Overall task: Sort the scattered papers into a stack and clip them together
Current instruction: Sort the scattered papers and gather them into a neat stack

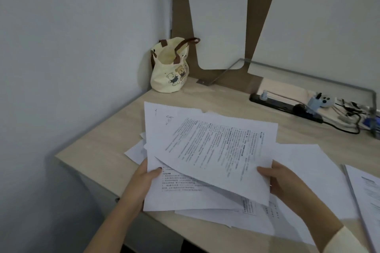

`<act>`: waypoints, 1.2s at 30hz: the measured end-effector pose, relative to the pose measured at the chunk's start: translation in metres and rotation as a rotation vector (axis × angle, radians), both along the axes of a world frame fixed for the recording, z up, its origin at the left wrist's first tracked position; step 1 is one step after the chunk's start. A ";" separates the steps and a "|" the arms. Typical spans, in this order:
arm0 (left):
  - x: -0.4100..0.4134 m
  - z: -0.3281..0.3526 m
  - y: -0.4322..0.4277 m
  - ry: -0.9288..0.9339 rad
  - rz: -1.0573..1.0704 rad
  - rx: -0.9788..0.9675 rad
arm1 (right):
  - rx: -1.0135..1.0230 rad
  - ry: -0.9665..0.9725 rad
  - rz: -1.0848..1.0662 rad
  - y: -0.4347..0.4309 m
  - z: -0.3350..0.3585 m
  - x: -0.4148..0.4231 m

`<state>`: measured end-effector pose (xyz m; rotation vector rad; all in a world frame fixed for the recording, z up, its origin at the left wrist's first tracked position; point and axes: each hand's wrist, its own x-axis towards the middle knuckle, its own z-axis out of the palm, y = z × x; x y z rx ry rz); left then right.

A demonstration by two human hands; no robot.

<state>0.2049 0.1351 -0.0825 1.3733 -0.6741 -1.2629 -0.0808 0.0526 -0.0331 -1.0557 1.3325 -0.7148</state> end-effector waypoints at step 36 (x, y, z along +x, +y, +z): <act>0.026 0.002 -0.007 -0.239 0.051 0.062 | -0.446 1.078 0.561 -0.049 -0.005 0.037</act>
